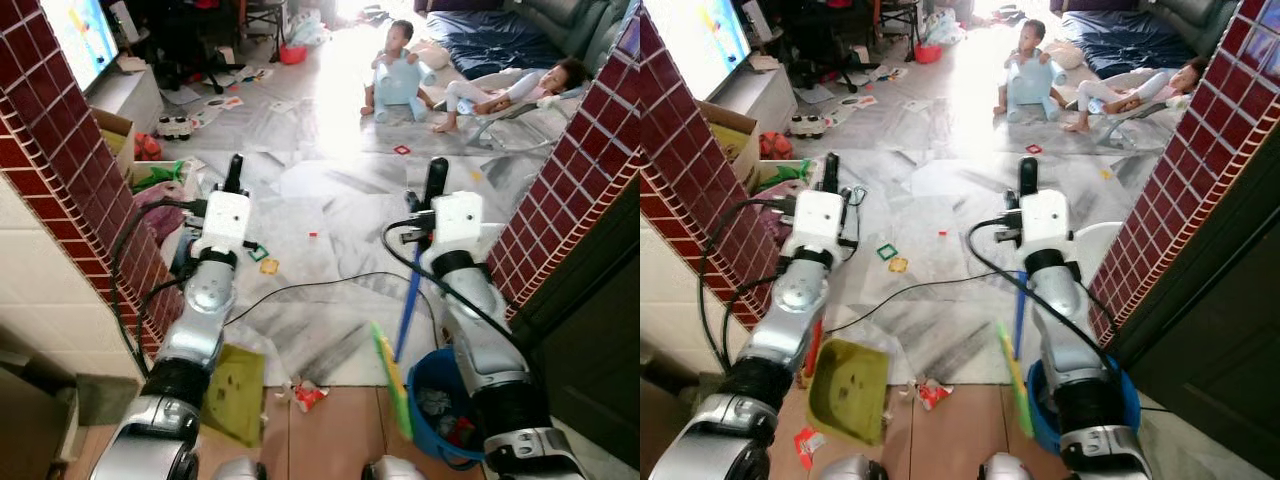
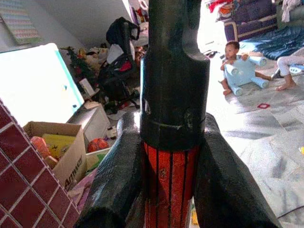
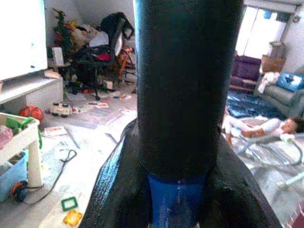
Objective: Sweep floor
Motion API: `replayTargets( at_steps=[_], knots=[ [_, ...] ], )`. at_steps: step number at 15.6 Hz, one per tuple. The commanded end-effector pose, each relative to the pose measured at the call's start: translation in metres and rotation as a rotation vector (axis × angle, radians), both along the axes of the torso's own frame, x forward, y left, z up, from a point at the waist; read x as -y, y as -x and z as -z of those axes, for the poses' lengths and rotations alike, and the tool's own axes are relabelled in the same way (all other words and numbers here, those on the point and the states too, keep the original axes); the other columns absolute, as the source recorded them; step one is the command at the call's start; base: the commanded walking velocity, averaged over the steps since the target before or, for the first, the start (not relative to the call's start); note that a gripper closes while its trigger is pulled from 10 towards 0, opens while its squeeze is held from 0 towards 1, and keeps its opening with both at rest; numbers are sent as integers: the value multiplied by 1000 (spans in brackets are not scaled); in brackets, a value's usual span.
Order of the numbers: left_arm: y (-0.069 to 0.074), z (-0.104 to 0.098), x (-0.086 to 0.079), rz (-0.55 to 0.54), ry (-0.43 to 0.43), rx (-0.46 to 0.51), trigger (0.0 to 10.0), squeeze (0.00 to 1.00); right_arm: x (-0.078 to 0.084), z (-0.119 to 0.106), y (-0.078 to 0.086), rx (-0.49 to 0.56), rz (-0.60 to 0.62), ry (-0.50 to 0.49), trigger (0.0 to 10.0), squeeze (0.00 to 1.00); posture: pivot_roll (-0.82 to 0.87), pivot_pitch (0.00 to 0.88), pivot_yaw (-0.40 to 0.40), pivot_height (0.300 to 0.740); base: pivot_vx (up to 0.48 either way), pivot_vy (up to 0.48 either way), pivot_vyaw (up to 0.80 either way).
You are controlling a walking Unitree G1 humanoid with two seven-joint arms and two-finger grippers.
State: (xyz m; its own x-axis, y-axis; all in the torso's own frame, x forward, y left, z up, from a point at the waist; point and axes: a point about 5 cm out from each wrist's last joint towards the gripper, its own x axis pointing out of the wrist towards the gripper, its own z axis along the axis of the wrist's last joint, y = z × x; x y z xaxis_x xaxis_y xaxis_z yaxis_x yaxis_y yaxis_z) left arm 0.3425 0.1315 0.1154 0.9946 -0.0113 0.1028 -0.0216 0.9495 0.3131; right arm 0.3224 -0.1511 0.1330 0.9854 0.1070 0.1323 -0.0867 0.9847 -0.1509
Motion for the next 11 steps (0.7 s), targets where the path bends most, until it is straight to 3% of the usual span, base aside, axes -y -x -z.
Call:
replayTargets(
  at_steps=[1, 3, 7, 11],
  knots=[
    [-7, -18, 10, 33, -35, 98, 10000, 0, -1, -13, -1, 45, 2, -35, 10000, 0, -119, 0, 11, 740, 0, 0, 0],
    [-8, -14, 16, 32, -51, 98, 10000, 0, -1, -12, -1, 33, 4, -54, 10000, 0, -122, 0, 8, 740, 0, 0, 0],
    [-12, -13, 27, 32, 3, 94, 10000, 0, 0, -12, 1, 27, 1, -48, 10000, 0, -132, 0, 9, 740, 0, 0, 0],
    [-11, -5, 24, 4, 13, 79, 10000, 0, 0, -10, 1, 16, 0, -49, 10000, 0, -126, 0, 0, 740, 0, 0, 0]
  ],
)
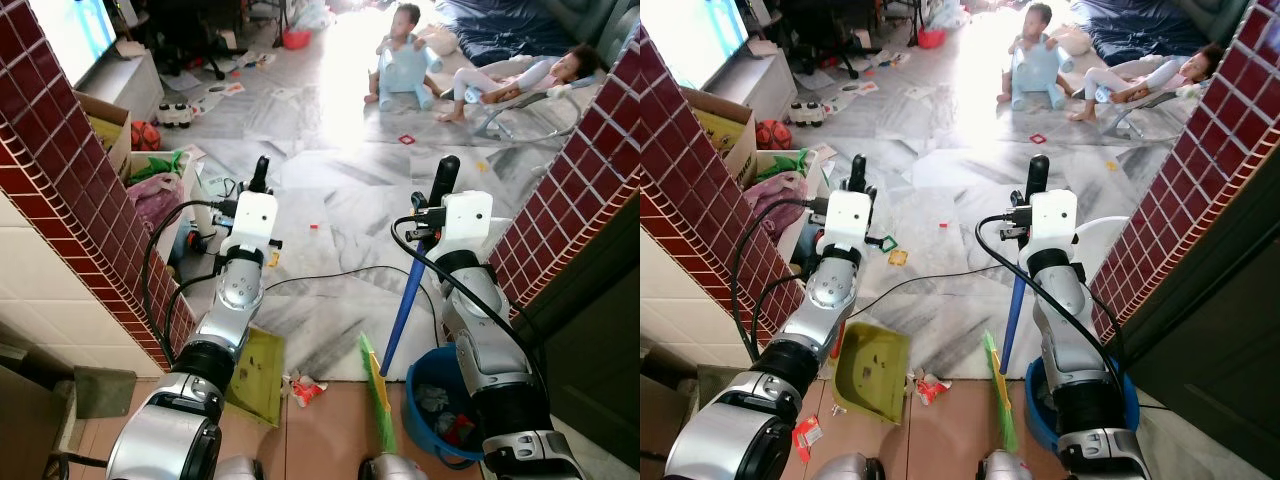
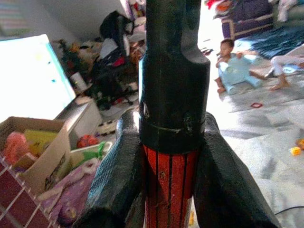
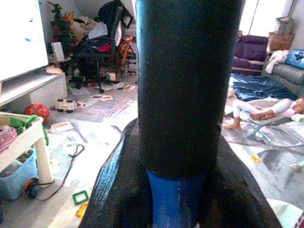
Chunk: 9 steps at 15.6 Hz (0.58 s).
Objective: Sweep floor
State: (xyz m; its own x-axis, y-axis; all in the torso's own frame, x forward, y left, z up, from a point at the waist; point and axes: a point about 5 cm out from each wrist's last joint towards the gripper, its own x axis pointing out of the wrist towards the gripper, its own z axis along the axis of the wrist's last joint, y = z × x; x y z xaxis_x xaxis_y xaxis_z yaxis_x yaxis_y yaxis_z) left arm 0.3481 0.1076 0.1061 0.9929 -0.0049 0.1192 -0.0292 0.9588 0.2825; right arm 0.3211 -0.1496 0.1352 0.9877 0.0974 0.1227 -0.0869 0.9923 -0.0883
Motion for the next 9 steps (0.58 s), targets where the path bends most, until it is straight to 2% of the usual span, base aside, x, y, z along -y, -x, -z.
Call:
replayTargets(
  at_steps=[1, 6, 9],
  knots=[
    [-7, -13, 0, -3, -29, 54, 10000, 0, 1, -7, 0, 27, -3, 10, 10000, 0, -126, 0, -6, 740, 0, 0, 0],
    [-9, -10, 14, -5, -61, 39, 10000, 0, 5, -8, 1, 4, -19, 16, 10000, 0, -141, 0, -45, 740, 0, 0, 0],
    [-8, -6, 30, 23, -39, 20, 10000, 0, 2, -7, 2, -19, -34, 0, 10000, 0, -157, 0, -68, 740, 0, 0, 0]
  ],
)
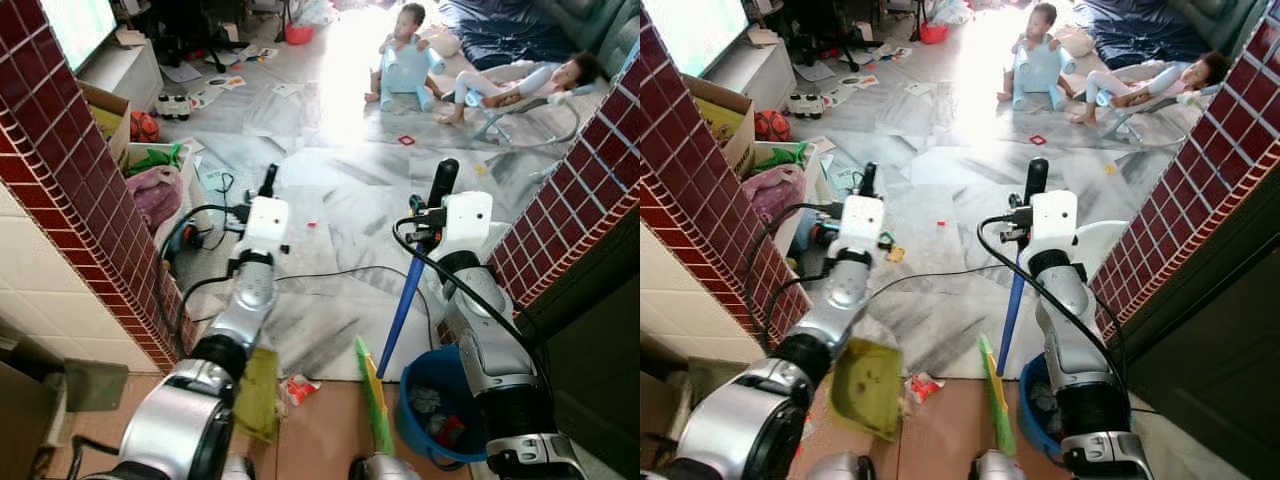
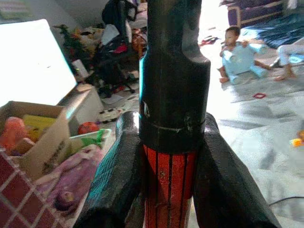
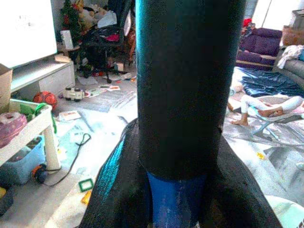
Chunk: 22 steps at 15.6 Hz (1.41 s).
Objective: Sweep floor
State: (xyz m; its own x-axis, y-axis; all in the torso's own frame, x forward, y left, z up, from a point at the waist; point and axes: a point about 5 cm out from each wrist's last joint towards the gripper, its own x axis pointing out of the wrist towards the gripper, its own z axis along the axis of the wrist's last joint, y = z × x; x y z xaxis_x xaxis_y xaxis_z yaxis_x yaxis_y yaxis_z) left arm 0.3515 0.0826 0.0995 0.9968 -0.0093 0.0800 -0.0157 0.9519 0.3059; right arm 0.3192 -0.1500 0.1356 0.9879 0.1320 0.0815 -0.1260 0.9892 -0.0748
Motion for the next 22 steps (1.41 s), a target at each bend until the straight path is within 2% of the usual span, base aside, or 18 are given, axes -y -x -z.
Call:
replayTargets(
  at_steps=[1, 2, 4, 6, 7, 10, 13, 15, 17, 19, 22],
  knots=[
    [-4, -12, 10, 39, -1, 44, 10000, 0, 1, -7, 0, 22, -4, 9, 10000, 0, -162, 0, -71, 740, 0, 0, 0],
    [-3, -10, 24, 77, 31, 10, 10000, 0, 0, -8, 1, 21, -11, 12, 10000, 0, -171, 0, -70, 740, 0, 0, 0],
    [0, -7, 40, 135, 62, -31, 10000, 0, 2, -10, -1, 18, -5, 9, 10000, 0, -178, 0, -60, 740, 0, 0, 0],
    [2, -6, 46, 160, 74, -45, 10000, 0, 3, -11, -1, 17, -1, 6, 10000, 0, -178, 0, -58, 740, 0, 0, 0],
    [5, -4, 55, 190, 119, -79, 10000, 0, 3, -10, -1, 15, 3, 4, 10000, 0, -180, 0, -48, 740, 0, 0, 0],
    [5, -6, 57, 209, 137, -74, 10000, 0, 1, -8, -1, 8, 6, -1, 10000, 0, -174, 0, -37, 740, 0, 0, 0],
    [-5, -20, 42, 164, 120, 0, 10000, 0, 1, -8, -2, 6, 12, -4, 10000, 0, -158, 0, -28, 740, 0, 0, 0],
    [-13, -37, 16, 112, 138, 89, 10000, 0, 1, -7, -4, -1, 20, -2, 10000, 0, -140, 0, -24, 740, 0, 0, 0],
    [-14, -42, 0, 80, 147, 122, 10000, 0, -1, -4, -5, -11, 19, -1, 10000, 0, -126, 0, -24, 740, 0, 0, 0],
    [-10, -43, -7, 75, 151, 132, 10000, 0, -3, -2, -6, -21, 14, 4, 10000, 0, -117, 0, -24, 740, 0, 0, 0],
    [-2, -34, -7, 119, 122, 90, 10000, 0, -3, -1, -8, -38, 15, 19, 10000, 0, -114, 0, -21, 740, 0, 0, 0]
  ],
)
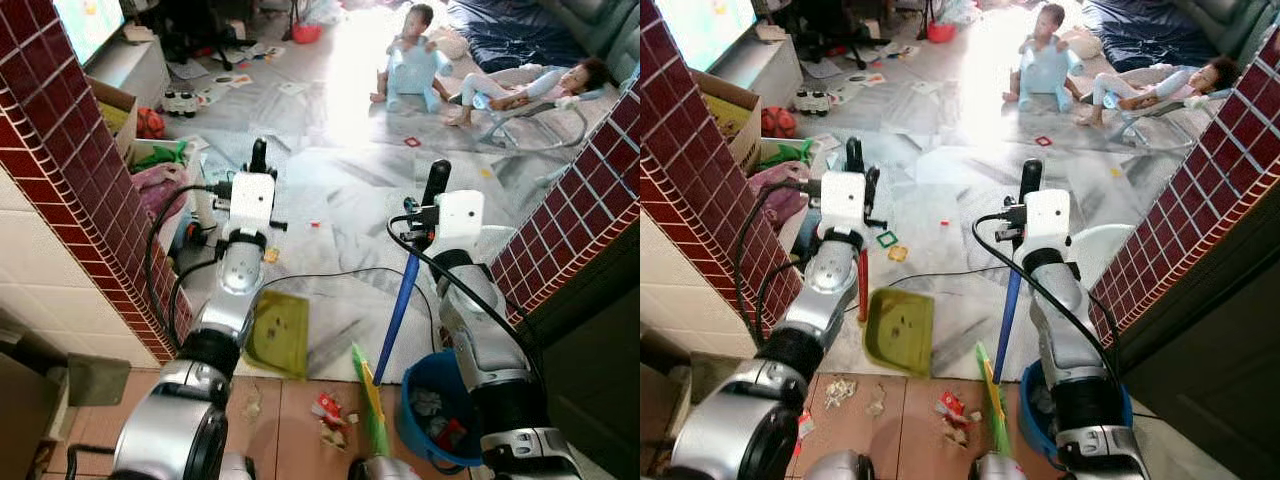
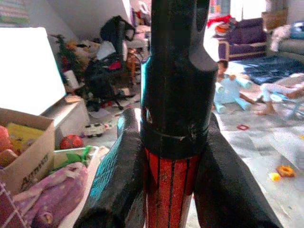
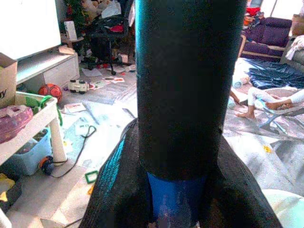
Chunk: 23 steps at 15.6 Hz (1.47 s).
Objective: Sweep floor
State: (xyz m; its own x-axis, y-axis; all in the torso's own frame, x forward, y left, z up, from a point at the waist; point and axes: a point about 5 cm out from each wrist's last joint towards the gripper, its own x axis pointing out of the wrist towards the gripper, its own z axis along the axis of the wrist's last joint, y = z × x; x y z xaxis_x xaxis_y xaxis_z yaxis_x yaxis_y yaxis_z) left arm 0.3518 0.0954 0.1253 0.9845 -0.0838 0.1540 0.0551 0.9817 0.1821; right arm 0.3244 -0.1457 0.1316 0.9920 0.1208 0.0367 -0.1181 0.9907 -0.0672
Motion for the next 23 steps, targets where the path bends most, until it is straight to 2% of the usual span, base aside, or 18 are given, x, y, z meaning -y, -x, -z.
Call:
replayTargets(
  at_steps=[1, 4, 7, 9, 11, 14, 16, 17, 18, 20, 21, 22, 23],
  knots=[
    [3, 1, 6, 38, -14, -16, 10000, 0, 3, -4, -4, 2, 8, 25, 10000, 0, -112, 0, -20, 740, 0, 0, 0],
    [14, 24, -1, 46, -76, -144, 10000, 0, 2, -11, -11, -4, 21, 19, 10000, 0, -104, 11, -12, 740, 0, 0, 0],
    [18, 28, -6, 47, -133, -181, 10000, 0, -6, -17, -16, -12, 8, 24, 10000, 0, -102, 34, -5, 740, 0, 0, 0],
    [22, 37, -8, 28, -125, -215, 10000, 0, -12, -13, -17, -60, 25, -56, 10000, 0, -103, 23, -1, 740, 0, 0, 0],
    [19, 39, -5, -8, -53, -240, 10000, 0, -13, -7, -19, -147, 78, -203, 10000, 0, -108, 2, -5, 740, 0, 0, 0],
    [16, 45, 5, -20, 0, -262, 10000, 0, -11, -10, -25, -198, 124, -324, 10000, 0, -126, 0, -9, 740, 0, 0, 0],
    [16, 53, 7, -28, 26, -313, 10000, 0, -10, -18, -30, -211, 156, -426, 10000, 0, -132, 0, -8, 740, 0, 0, 0],
    [14, 53, 6, -32, 35, -316, 10000, 0, -13, -28, -34, -207, 156, -512, 10000, 0, -133, 0, -9, 740, 0, 0, 0],
    [14, 53, 7, -31, 34, -316, 10000, 0, -13, -31, -35, -203, 154, -534, 10000, 0, -133, 0, -9, 740, 0, 0, 0],
    [13, 53, 7, -31, 42, -318, 10000, 0, -25, -58, -39, -149, 68, -601, 10000, 0, -134, 0, -7, 740, 0, 0, 0],
    [13, 54, 7, -33, 45, -322, 10000, 0, -31, -72, -40, -118, 10, -616, 10000, 0, -136, 0, -7, 740, 0, 0, 0],
    [12, 54, 7, -33, 45, -326, 10000, 0, -38, -94, -38, -18, -94, -510, 10000, 0, -138, 0, -7, 740, 0, 0, 0],
    [12, 55, 8, -32, 41, -334, 10000, 0, -40, -107, -36, 66, -142, -391, 10000, 0, -137, 0, -8, 740, 0, 0, 0]
  ],
)
